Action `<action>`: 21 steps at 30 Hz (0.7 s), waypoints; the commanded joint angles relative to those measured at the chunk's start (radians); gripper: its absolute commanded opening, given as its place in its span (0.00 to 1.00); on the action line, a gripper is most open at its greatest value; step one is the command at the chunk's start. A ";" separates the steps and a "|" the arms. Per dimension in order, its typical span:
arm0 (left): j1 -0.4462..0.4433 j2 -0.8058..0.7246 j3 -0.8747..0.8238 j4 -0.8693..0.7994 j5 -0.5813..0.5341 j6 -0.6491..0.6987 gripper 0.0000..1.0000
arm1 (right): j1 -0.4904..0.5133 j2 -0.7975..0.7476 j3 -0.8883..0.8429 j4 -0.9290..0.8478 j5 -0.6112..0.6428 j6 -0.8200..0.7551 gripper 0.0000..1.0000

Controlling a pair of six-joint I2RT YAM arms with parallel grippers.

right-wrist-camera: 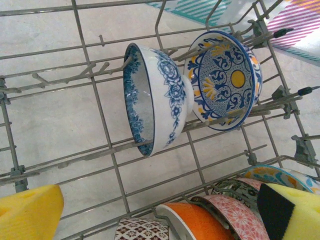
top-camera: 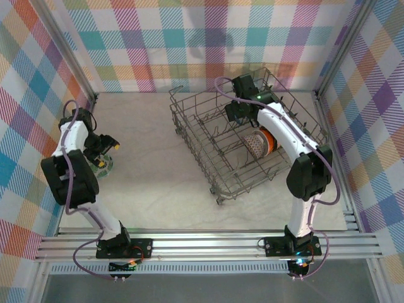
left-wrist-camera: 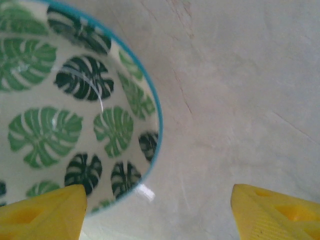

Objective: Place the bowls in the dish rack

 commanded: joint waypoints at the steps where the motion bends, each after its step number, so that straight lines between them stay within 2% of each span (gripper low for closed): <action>1: 0.013 0.069 0.073 -0.038 -0.044 0.045 0.76 | 0.002 -0.041 -0.008 0.016 0.007 -0.017 1.00; 7: 0.017 0.154 0.130 -0.057 -0.076 0.076 0.74 | 0.002 -0.034 0.005 0.005 0.011 -0.015 0.99; 21: 0.016 0.226 0.141 -0.051 -0.066 0.115 0.45 | 0.002 0.018 0.071 -0.024 -0.017 -0.008 0.99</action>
